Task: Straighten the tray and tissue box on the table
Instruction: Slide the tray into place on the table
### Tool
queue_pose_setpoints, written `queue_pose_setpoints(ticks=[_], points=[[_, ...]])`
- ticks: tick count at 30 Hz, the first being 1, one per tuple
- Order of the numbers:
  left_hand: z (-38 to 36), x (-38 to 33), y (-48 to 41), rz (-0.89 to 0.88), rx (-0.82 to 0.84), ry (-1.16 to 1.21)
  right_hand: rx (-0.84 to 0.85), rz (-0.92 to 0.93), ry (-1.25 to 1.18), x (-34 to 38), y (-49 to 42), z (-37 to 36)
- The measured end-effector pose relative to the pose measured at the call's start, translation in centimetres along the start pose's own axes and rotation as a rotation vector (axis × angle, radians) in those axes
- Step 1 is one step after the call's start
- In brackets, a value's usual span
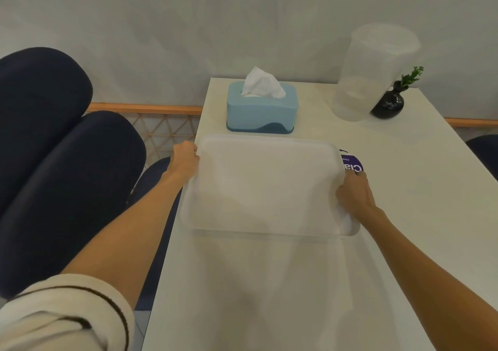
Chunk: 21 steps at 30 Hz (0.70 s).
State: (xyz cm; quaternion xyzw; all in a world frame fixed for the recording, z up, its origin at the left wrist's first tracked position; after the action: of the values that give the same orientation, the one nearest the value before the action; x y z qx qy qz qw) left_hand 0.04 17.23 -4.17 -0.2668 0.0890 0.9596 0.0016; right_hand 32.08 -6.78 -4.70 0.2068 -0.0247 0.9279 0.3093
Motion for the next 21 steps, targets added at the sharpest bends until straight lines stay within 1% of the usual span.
queue_pose_setpoints(ticks=[3, 9, 21], points=[[0.15, 0.05, -0.05, -0.018, -0.005, 0.018, 0.008, -0.002, -0.002, 0.17, 0.06, 0.21], [0.3, 0.16, 0.01, 0.024, -0.036, 0.043, 0.013, 0.014, -0.008, 0.43, 0.09, 0.3], [0.59, 0.66, 0.2, 0.04, 0.007, 0.1, 0.056, 0.061, -0.015, 0.38, -0.43, 0.88]])
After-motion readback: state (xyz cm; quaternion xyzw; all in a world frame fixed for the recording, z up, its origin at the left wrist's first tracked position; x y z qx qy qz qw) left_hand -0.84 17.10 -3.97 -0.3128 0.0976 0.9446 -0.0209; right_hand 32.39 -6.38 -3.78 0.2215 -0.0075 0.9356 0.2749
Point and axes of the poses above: each hand's wrist, its own y-axis away from the middle knuckle, its own z-axis out of the back of the hand, x = y × z, the point moved 6 cm from there along -y, towards the middle knuckle, and after that the axes turned 13 degrees about z, right-handed, at the moved point
